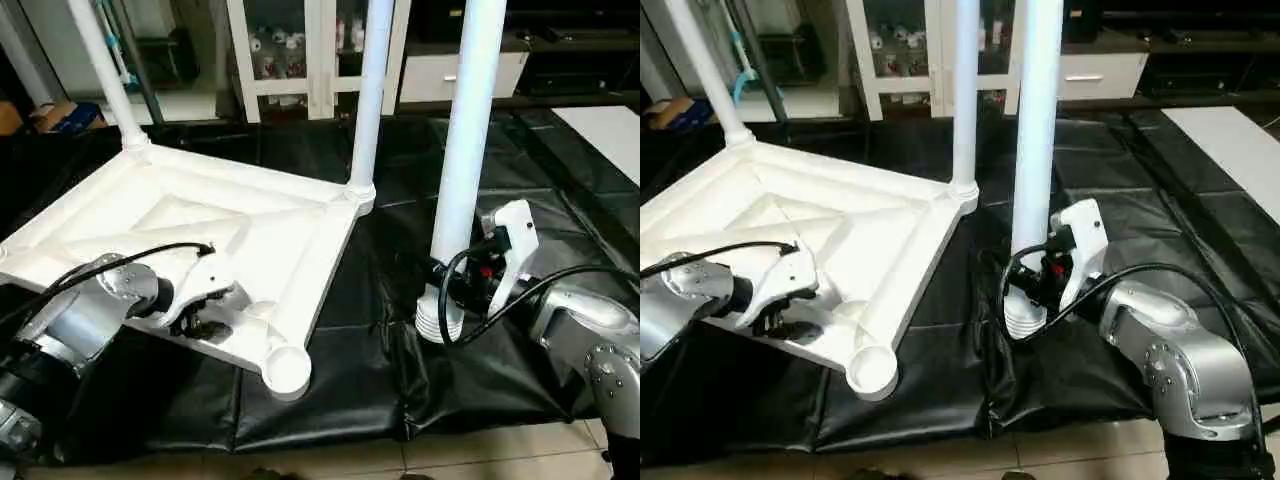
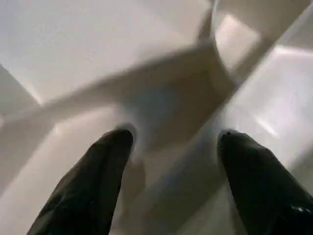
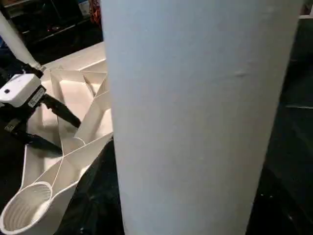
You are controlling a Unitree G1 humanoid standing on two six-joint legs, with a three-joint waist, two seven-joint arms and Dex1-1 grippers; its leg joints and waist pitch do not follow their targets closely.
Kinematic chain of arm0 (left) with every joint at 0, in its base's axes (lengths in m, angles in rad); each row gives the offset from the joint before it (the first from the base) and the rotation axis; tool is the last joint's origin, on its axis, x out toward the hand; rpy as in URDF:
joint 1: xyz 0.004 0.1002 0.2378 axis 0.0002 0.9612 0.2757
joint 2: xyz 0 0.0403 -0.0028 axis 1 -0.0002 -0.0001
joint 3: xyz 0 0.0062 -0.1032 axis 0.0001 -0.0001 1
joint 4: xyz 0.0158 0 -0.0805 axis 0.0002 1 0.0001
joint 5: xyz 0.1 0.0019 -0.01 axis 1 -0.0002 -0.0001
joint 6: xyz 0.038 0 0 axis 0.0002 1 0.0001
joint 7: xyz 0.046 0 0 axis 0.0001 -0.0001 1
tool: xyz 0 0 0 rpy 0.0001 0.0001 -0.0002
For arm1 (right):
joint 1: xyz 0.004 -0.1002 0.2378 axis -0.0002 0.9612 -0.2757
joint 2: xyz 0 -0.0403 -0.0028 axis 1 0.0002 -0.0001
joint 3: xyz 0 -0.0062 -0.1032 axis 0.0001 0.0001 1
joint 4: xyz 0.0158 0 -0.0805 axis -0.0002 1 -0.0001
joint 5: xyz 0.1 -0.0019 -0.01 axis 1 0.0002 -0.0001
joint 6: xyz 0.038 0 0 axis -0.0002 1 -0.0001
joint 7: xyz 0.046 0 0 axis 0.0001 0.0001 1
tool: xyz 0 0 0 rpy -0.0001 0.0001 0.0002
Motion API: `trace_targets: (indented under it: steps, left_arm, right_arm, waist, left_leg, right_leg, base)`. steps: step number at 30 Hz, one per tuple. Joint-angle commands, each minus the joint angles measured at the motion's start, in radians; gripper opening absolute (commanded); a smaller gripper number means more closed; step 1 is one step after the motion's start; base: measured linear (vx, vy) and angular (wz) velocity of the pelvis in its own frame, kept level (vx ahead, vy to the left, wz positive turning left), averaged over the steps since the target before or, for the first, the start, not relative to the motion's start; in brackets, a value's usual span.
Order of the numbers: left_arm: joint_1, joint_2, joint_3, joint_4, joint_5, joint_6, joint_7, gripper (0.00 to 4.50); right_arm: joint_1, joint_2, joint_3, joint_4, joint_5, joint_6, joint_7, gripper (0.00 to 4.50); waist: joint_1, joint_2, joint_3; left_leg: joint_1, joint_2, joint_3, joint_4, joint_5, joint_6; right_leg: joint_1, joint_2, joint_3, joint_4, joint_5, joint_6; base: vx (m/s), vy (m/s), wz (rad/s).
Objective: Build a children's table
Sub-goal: Pick table leg
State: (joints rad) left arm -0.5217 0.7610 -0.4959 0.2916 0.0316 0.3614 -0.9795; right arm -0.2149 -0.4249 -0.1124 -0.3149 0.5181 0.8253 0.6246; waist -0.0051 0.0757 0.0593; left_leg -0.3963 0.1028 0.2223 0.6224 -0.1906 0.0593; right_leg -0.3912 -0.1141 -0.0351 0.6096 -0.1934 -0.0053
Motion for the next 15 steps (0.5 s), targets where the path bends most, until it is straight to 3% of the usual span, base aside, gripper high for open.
trace_targets:
  steps: [1, 3, 4, 6, 7, 11, 12, 15]
  left_arm:
    - [-0.015, -0.067, -0.007, 0.047, 0.006, -0.066, 0.064, 3.32]
    - [-0.026, -0.114, 0.02, 0.057, -0.022, -0.081, 0.092, 3.32]
    - [-0.029, -0.136, 0.034, 0.06, -0.032, -0.099, 0.096, 3.32]
    - [-0.029, -0.174, 0.061, 0.048, -0.057, -0.104, 0.093, 3.32]
    - [-0.026, -0.189, 0.071, 0.035, -0.07, -0.104, 0.086, 3.32]
    - [-0.019, -0.23, 0.09, 0.018, -0.088, -0.129, 0.078, 3.32]
    - [-0.021, -0.249, 0.096, 0.02, -0.093, -0.148, 0.086, 3.32]
    - [-0.035, -0.314, 0.114, 0.023, -0.107, -0.176, 0.133, 3.32]
  right_arm:
    - [-0.003, 0.003, -0.019, -0.034, 0.013, -0.008, -0.012, 1.85]
    - [-0.003, 0.004, -0.02, -0.035, 0.015, -0.009, -0.015, 1.85]
    - [-0.002, 0.004, -0.019, -0.035, 0.016, -0.009, -0.016, 1.85]
    - [0.006, 0.007, -0.015, -0.04, 0.019, -0.007, -0.02, 1.85]
    - [0.011, 0.007, -0.013, -0.044, 0.021, -0.007, -0.02, 1.85]
    - [0.023, 0.01, -0.011, -0.051, 0.028, -0.009, -0.024, 1.85]
    - [0.025, 0.011, -0.012, -0.051, 0.028, -0.014, -0.024, 1.85]
    - [0.025, 0.019, -0.029, -0.041, 0.027, -0.031, -0.033, 1.85]
  waist:
    - [-0.003, -0.009, -0.062]
    - [0.002, -0.006, -0.062]
    - [0.005, -0.012, -0.062]
    - [0.006, -0.008, -0.063]
    - [0.002, -0.015, -0.062]
    - [-0.001, -0.016, -0.062]
    - [-0.001, -0.02, -0.062]
    - [0.003, -0.021, -0.062]
  left_leg:
    - [0.068, 0.108, -0.082, -0.105, -0.561, -0.18]
    - [0.067, 0.109, -0.082, -0.104, -0.551, -0.172]
    - [0.069, 0.111, -0.081, -0.105, -0.554, -0.171]
    - [0.065, 0.111, -0.085, -0.107, -0.557, -0.178]
    - [0.061, 0.112, -0.084, -0.111, -0.559, -0.178]
    - [0.055, 0.11, -0.088, -0.109, -0.552, -0.169]
    - [0.056, 0.111, -0.086, -0.109, -0.551, -0.166]
    - [0.058, 0.112, -0.084, -0.104, -0.537, -0.156]
  right_leg:
    - [-0.013, -0.056, 0.038, -0.085, -0.382, -0.138]
    - [-0.011, -0.058, 0.039, -0.085, -0.391, -0.141]
    - [-0.013, -0.056, 0.038, -0.087, -0.399, -0.138]
    - [-0.009, -0.055, 0.036, -0.083, -0.394, -0.133]
    - [-0.008, -0.052, 0.034, -0.083, -0.389, -0.129]
    - [-0.005, -0.058, 0.035, -0.086, -0.411, -0.117]
    - [-0.006, -0.058, 0.036, -0.088, -0.417, -0.116]
    - [-0.008, -0.061, 0.038, -0.092, -0.421, -0.119]
  base:
    - [0.0, 0.0, 0.0]
    - [0.0, 0.0, 0.0]
    - [0.0, 0.0, 0.0]
    - [0.0, 0.0, 0.0]
    - [0.0, 0.0, 0.0]
    - [0.0, 0.0, 0.0]
    - [0.0, 0.0, 0.0]
    - [0.0, 0.0, 0.0]
